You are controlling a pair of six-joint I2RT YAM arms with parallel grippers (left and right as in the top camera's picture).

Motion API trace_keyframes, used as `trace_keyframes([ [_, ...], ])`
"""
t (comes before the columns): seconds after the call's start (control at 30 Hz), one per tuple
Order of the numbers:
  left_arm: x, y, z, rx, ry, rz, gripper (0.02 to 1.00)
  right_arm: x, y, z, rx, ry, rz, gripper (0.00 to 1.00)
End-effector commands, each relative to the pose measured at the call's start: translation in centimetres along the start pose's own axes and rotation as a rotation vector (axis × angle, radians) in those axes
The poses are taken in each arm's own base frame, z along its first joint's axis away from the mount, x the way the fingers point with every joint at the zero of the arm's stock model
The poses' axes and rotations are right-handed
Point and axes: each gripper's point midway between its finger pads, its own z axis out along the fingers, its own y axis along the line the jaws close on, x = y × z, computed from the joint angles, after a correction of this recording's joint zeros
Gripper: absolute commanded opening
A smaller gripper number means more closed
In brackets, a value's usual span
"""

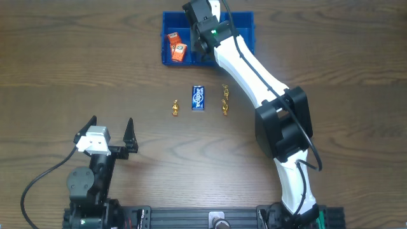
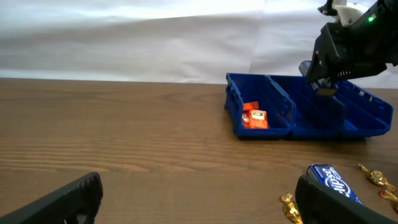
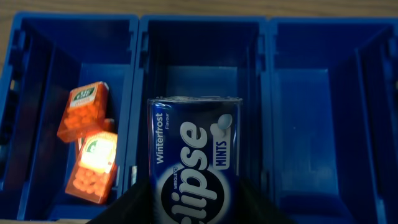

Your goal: Sort Candies Into Trays

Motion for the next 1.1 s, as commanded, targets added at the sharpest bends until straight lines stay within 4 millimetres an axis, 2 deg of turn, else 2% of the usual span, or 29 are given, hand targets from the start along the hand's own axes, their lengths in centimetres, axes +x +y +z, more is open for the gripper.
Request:
trace_keyframes([
  [0.03, 1.7, -0.1, 0.1, 0.013, 0.052, -0.003, 0.996, -1.3, -0.6, -0.3, 0.027, -0.039, 0.020, 0.369],
  [0.07, 1.7, -0.1, 0.1, 0.013, 0.052, -0.003, 0.996, -1.3, -0.6, -0.3, 0.029, -0.041, 0.020, 0.371],
  [0.17, 1.7, -0.1, 0.1, 0.013, 0.052, -0.003, 0.996, -1.4, -0.7, -0.4, 0.035, -0.046, 0.021, 0.470],
  [0.2, 1.7, -0.1, 0.1, 0.013, 0.052, -0.003, 0.996, -1.5, -0.8, -0.4, 0.037, -0.048, 0.021, 0.509],
  [0.27, 1.7, -0.1, 0.1, 0.013, 0.052, -0.003, 0.996, -1.5, -0.8, -0.4, 0.041, -0.050, 0.022, 0.684],
  [0.4, 1.7, -0.1, 0.1, 0.013, 0.052, -0.003, 0.996, -1.5, -0.8, -0.4, 0.041, -0.050, 0.022, 0.792],
  [0.6, 1.7, -0.1, 0.1, 0.013, 0.052, -0.003, 0.996, -1.3, -0.8, -0.4, 0.041, -0.040, 0.019, 0.853],
  [0.73, 1.7, -0.1, 0.1, 0.013, 0.052, -0.003, 0.996, -0.7, -0.5, -1.5, 0.038, -0.010, 0.009, 0.869],
  [0.87, 1.7, -0.1, 0.1, 0.013, 0.052, -0.003, 0.996, 1.5, 0.2, -4.7, 0.047, 0.065, 0.015, 0.893],
  [0.93, 1.7, -0.1, 0.1, 0.013, 0.052, -0.003, 0.996, 3.6, 0.7, -6.4, 0.035, 0.146, 0.027, 0.899],
  [1.1, 1.7, -0.1, 0.1, 0.013, 0.052, -0.003, 0.996, 8.1, 2.1, -8.2, 0.015, 0.311, 0.031, 0.899],
])
